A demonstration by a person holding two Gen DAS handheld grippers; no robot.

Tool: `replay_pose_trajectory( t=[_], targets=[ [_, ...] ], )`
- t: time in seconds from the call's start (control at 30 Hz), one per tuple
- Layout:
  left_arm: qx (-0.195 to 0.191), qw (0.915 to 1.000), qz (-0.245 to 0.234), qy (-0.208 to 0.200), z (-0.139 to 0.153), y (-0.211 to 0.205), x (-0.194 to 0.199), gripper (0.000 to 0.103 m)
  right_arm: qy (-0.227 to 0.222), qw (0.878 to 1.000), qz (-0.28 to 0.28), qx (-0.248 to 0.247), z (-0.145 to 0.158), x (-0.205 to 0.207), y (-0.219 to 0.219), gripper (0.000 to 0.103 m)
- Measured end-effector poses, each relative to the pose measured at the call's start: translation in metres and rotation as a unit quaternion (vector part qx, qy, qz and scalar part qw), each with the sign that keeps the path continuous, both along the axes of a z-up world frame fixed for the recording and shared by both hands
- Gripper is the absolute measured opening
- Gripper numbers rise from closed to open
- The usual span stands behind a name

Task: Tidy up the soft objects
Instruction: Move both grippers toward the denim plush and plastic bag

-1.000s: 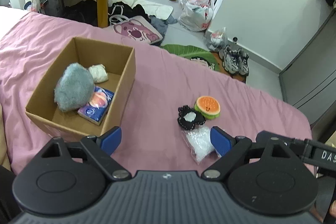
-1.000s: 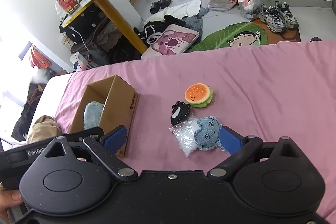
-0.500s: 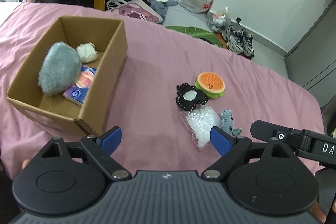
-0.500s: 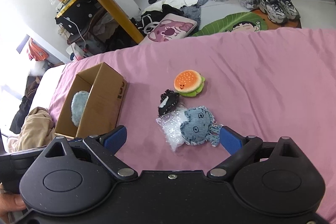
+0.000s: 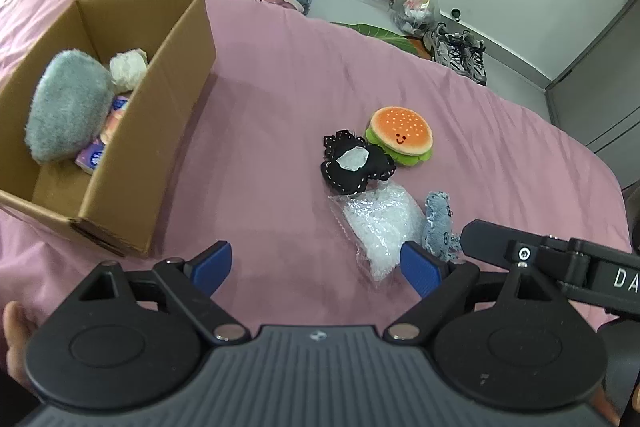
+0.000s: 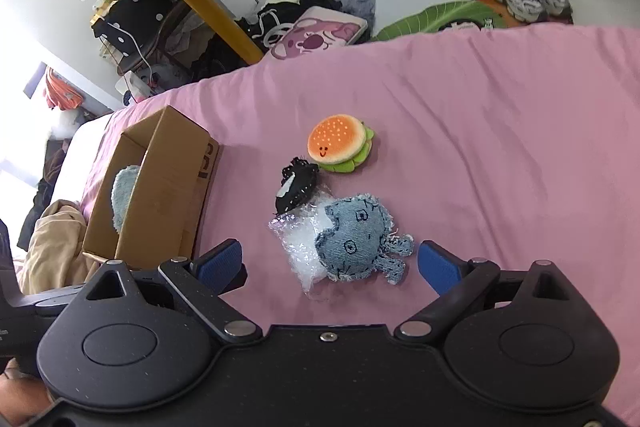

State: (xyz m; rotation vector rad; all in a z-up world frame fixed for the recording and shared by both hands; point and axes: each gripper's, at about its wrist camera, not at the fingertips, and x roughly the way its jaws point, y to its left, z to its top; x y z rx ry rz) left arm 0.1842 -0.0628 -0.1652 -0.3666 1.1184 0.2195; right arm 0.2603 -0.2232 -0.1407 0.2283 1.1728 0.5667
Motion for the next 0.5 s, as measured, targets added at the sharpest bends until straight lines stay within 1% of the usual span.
replay_pose_trajectory(
  t=[0.07,0.23,0.4,0.5],
  targets=[
    [-0.003,1.0,0.001,0.0,-0.005,0.001,0.002,0.088,0.006,1.0,0.0,0.0,-0.006,0.004,0.0,0.095],
    [-0.015,0.9998,0.008,0.008,-0.018,0.003,0.01,0.088,0.022,1.0,-0.005,0.002,-0.019,0.013,-0.002,0.092],
    [-0.015,0.9997,0.009,0.015,-0.027,0.002,0.016,0.087,0.039,0.999,-0.008,0.003,-0.033,0.023,0.0,0.091],
    [-0.016,0.9996,0.003,0.021,-0.032,-0.001,0.02,0.087,0.043,0.999,-0.004,-0.005,-0.039,0.028,0.002,0.086]
  ],
)
